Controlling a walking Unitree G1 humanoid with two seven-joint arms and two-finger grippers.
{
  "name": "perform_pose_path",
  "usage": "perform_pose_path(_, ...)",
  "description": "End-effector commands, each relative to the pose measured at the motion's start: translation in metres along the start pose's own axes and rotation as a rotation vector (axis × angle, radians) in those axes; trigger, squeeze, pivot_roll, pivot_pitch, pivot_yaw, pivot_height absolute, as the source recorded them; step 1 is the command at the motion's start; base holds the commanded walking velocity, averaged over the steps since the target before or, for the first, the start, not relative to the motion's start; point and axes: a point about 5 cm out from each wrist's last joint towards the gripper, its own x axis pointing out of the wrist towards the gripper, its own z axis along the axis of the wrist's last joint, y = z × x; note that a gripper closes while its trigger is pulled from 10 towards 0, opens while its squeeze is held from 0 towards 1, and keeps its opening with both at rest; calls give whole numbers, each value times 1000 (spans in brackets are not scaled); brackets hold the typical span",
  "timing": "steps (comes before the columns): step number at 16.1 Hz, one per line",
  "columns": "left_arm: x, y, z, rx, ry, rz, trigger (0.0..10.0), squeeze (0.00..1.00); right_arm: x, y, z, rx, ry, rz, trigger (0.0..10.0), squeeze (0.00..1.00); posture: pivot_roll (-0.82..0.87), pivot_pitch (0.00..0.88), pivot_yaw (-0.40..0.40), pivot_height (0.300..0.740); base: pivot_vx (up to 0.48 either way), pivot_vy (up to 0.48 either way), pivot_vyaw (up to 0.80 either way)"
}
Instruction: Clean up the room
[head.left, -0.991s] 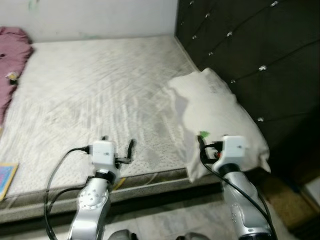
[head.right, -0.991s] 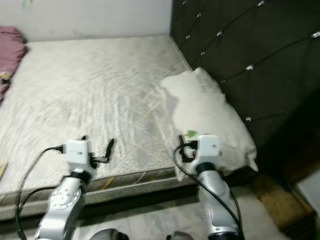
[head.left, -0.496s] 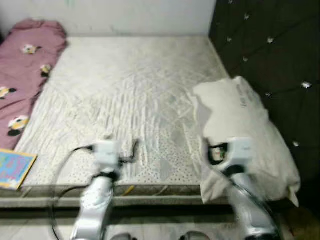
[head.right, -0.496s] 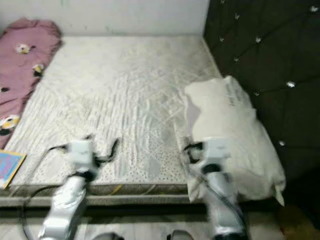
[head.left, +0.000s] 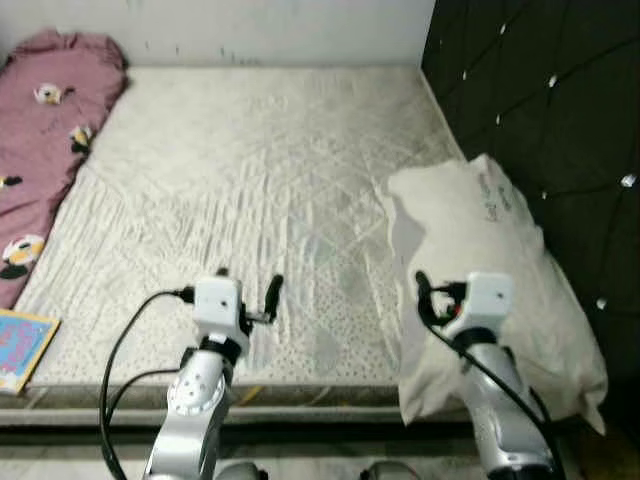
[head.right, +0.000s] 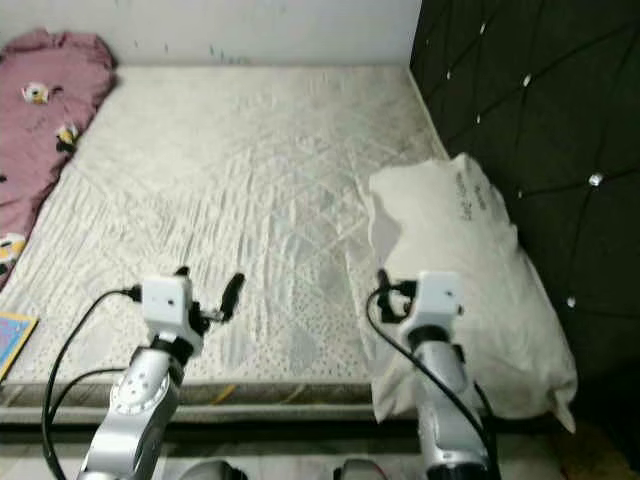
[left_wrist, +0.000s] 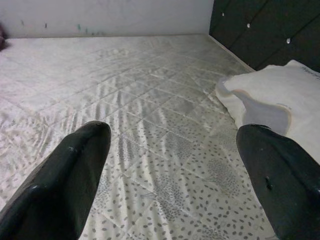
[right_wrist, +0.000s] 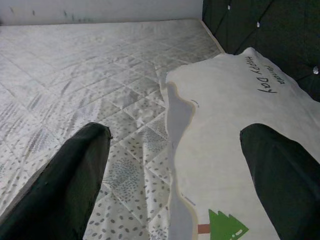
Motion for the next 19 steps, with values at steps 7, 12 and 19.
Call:
perform_pose_path(7,0,5,-1,-7,11,17,10000,0,2,4,-4,1,25,13,10000,0,-22,39,-3,740,0,480,-469)
perform_pose_path(12,1,5,1,-3,2,11,10000,0,3,5,-4,0,26,15,10000,0,-21,37,-2,740,0,480,-621)
perform_pose_path(19,2,4,2,12,-13,25,10000,0,3,6,-4,6,19,23,10000,0,-23,39,-2,740,0,335,0)
